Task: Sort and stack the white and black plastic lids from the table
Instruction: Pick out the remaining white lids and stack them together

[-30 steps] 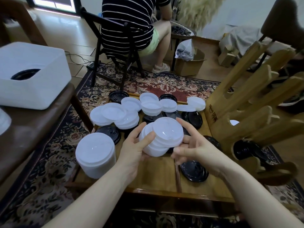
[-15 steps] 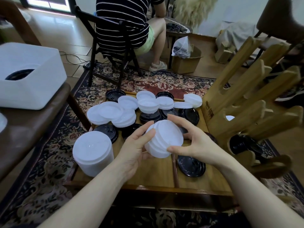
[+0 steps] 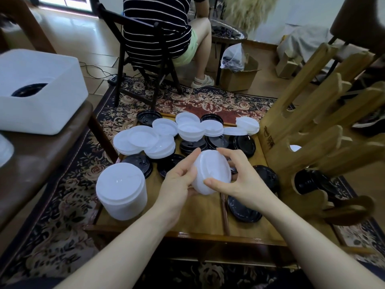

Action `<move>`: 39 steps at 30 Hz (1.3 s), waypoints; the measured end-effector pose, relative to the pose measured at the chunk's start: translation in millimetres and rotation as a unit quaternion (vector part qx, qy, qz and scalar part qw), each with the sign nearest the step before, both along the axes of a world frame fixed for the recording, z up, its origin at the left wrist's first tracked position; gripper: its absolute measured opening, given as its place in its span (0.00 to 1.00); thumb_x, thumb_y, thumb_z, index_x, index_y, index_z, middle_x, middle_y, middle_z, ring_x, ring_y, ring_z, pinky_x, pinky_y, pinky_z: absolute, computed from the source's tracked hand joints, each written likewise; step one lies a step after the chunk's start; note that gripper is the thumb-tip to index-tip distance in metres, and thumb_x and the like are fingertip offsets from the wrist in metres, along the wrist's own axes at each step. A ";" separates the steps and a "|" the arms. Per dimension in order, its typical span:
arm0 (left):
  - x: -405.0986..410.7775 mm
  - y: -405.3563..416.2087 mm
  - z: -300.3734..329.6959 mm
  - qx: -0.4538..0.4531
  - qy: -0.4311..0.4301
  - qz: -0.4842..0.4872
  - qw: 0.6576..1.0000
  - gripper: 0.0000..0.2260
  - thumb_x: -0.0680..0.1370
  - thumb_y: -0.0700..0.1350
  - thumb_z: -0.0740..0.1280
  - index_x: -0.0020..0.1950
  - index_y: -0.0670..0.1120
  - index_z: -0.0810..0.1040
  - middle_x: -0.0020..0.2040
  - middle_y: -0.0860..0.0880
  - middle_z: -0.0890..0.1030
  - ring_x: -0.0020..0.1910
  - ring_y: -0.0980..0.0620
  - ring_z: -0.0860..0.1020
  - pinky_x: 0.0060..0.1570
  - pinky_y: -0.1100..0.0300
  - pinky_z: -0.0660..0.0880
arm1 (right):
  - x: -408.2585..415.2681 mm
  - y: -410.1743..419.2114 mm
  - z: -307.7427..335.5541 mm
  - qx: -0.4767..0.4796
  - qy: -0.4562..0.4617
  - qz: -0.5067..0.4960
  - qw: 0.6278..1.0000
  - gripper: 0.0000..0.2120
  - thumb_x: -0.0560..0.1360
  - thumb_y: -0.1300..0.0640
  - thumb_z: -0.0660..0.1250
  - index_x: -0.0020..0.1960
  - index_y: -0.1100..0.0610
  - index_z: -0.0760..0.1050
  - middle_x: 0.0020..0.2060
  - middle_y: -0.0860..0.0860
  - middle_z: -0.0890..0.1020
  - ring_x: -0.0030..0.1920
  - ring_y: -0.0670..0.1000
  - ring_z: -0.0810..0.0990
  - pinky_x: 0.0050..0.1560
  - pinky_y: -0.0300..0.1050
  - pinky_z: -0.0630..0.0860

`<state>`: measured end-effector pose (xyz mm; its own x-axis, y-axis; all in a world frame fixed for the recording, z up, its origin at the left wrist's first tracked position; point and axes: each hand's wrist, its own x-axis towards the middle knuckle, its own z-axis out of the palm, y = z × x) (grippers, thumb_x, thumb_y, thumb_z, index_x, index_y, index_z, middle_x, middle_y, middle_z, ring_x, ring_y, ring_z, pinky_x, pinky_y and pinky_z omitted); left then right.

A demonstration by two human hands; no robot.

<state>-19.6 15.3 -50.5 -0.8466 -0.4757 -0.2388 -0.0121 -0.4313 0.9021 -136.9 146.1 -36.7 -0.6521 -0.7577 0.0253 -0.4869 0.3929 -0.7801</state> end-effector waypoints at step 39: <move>-0.2 -26.3 -12.0 0.072 -0.039 0.067 0.994 0.22 0.67 0.47 0.79 0.59 0.58 0.80 0.58 0.52 0.83 0.58 0.48 0.81 0.56 0.47 0.80 | -79.4 -100.3 -16.6 0.020 0.211 -0.042 0.976 0.05 0.79 0.59 0.66 0.48 0.59 0.80 0.45 0.47 0.79 0.52 0.50 0.74 0.51 0.43 0.69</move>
<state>-19.8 -11.0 -62.5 -0.7540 -0.5396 -0.3746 -0.0132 -0.5577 0.8299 -216.3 45.8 -53.3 -0.6492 -0.7084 0.2771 -0.7272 0.4711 -0.4993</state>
